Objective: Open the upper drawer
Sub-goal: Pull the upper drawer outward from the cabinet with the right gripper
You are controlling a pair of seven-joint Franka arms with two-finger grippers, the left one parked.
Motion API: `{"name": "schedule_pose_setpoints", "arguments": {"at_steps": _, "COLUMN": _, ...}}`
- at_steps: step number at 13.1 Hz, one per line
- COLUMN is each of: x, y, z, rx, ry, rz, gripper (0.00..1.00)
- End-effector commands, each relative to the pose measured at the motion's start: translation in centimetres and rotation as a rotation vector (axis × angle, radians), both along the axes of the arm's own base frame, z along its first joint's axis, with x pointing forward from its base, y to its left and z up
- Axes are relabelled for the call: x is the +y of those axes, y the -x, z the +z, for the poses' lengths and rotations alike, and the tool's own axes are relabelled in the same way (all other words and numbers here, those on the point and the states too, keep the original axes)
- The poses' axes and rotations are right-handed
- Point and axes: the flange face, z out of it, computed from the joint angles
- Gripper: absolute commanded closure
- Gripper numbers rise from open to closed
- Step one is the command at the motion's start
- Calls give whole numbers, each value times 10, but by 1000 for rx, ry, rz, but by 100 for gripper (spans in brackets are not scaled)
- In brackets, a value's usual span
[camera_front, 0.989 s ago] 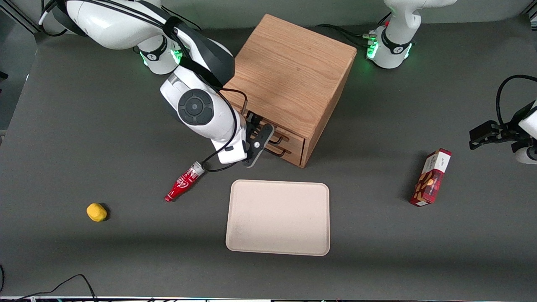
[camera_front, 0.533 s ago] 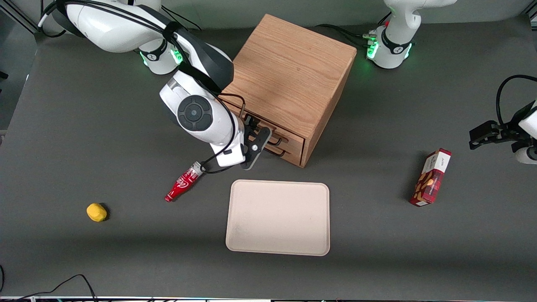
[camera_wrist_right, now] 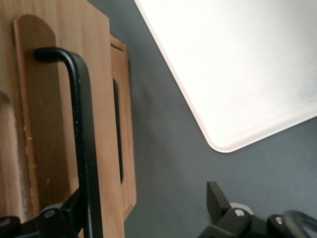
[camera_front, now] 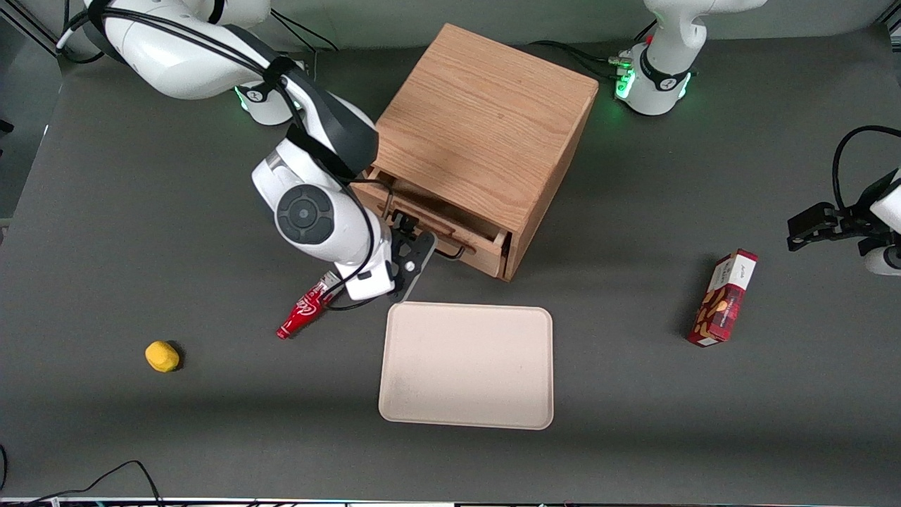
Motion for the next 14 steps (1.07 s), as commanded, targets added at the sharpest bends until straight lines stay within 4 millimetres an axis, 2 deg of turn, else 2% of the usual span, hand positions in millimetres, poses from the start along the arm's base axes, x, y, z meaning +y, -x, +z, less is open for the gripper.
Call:
{"name": "schedule_pose_setpoints", "arguments": {"at_steps": 1, "x": -13, "y": -16, "z": 7, "rx": -39, "ry": -1, "rz": 0, "gripper": 0}}
{"name": "schedule_pose_setpoints", "arguments": {"at_steps": 12, "x": -115, "y": -92, "z": 13, "rx": -235, "ry": -21, "rz": -61, "gripper": 0}}
{"name": "schedule_pose_setpoints", "arguments": {"at_steps": 14, "x": -127, "y": -103, "z": 12, "rx": -274, "ry": -26, "rz": -77, "gripper": 0}}
